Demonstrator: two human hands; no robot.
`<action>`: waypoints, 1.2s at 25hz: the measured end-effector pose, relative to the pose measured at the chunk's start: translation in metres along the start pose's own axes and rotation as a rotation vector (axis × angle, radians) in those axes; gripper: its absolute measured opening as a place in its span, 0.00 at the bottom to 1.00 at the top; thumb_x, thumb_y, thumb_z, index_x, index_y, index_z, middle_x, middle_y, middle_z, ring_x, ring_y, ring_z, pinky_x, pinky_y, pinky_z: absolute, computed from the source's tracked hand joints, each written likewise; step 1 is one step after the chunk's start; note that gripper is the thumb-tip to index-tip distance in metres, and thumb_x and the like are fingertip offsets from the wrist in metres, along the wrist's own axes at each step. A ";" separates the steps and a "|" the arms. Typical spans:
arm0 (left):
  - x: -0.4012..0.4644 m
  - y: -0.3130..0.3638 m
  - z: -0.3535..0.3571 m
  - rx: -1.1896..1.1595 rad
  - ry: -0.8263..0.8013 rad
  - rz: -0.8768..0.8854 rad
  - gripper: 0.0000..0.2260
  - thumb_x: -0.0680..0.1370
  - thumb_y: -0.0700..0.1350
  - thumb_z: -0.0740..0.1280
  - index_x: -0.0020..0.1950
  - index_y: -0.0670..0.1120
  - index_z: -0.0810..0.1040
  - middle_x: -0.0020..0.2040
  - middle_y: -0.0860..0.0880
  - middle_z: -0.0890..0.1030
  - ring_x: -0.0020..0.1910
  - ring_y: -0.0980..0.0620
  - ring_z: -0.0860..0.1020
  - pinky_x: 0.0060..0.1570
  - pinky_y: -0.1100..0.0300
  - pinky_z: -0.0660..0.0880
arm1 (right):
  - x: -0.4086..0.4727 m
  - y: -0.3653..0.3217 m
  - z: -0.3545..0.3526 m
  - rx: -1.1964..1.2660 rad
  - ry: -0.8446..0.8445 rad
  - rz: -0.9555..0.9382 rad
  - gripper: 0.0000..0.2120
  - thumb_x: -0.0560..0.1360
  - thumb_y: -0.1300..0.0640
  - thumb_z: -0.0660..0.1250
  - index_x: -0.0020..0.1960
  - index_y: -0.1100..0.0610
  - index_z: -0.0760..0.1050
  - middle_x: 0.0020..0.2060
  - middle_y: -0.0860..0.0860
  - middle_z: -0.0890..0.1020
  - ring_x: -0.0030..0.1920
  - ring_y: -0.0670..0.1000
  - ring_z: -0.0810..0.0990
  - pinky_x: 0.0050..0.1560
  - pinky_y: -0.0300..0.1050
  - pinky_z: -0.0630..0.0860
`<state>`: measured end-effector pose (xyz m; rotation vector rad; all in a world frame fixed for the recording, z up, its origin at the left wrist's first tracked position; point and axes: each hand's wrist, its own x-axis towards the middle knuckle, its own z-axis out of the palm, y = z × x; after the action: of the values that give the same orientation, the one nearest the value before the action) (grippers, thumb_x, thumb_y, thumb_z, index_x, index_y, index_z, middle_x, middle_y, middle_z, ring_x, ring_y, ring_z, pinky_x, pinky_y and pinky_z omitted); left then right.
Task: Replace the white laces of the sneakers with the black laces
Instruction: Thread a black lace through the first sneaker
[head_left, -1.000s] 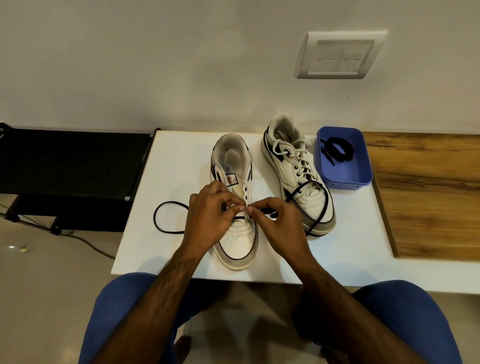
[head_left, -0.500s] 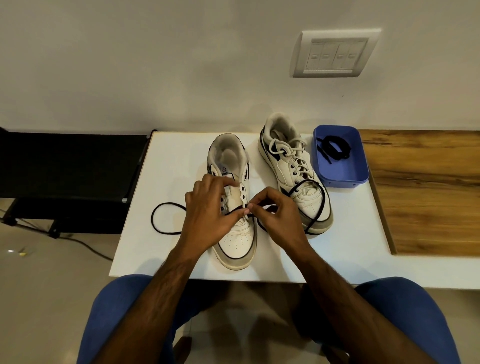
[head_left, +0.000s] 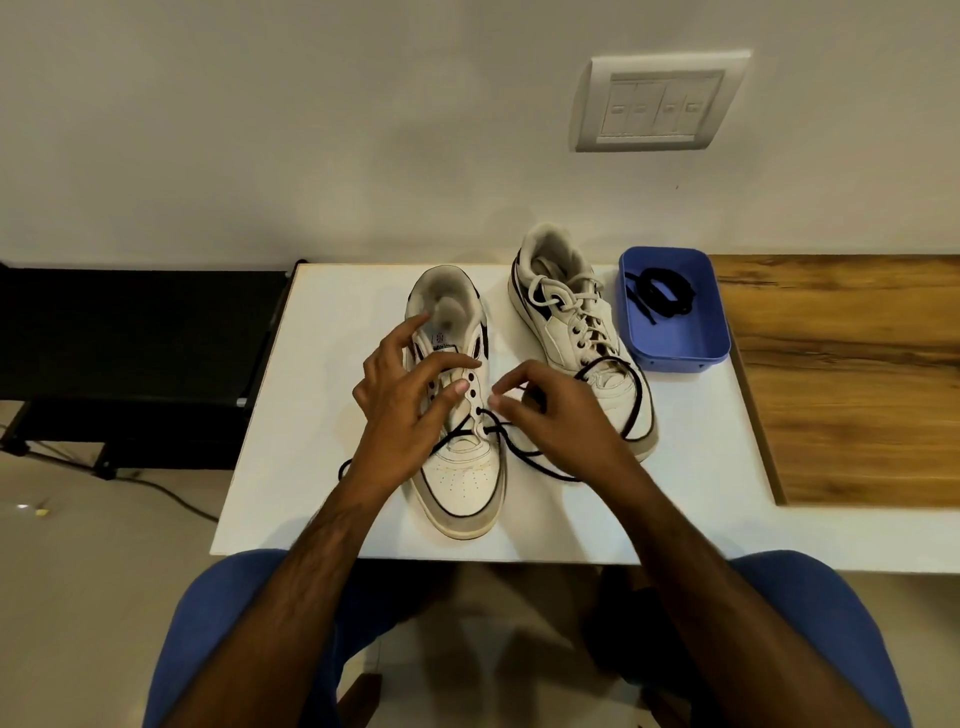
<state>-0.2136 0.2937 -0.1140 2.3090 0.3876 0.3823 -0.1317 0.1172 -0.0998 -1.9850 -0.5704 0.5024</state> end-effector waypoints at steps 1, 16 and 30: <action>0.001 0.001 0.001 -0.011 -0.007 -0.002 0.12 0.78 0.56 0.66 0.61 0.61 0.79 0.77 0.60 0.60 0.75 0.54 0.57 0.67 0.51 0.54 | 0.002 0.001 0.007 -0.103 -0.016 -0.022 0.06 0.76 0.49 0.73 0.47 0.51 0.80 0.28 0.45 0.73 0.29 0.44 0.70 0.32 0.36 0.64; 0.016 0.000 -0.009 -0.006 -0.024 -0.088 0.16 0.68 0.54 0.80 0.53 0.61 0.79 0.73 0.60 0.66 0.72 0.52 0.63 0.63 0.52 0.55 | 0.004 -0.001 -0.015 0.168 0.051 0.081 0.11 0.77 0.50 0.72 0.56 0.52 0.76 0.39 0.46 0.81 0.36 0.45 0.79 0.39 0.38 0.75; 0.017 0.000 -0.011 0.010 -0.023 -0.086 0.17 0.67 0.52 0.81 0.52 0.62 0.79 0.73 0.60 0.66 0.71 0.51 0.65 0.63 0.52 0.56 | 0.011 -0.017 -0.036 1.180 0.291 0.120 0.10 0.80 0.62 0.52 0.41 0.56 0.66 0.31 0.52 0.74 0.33 0.50 0.74 0.34 0.41 0.70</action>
<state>-0.2025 0.3076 -0.1039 2.2960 0.4772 0.3120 -0.1054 0.1059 -0.0695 -0.9211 0.0724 0.4499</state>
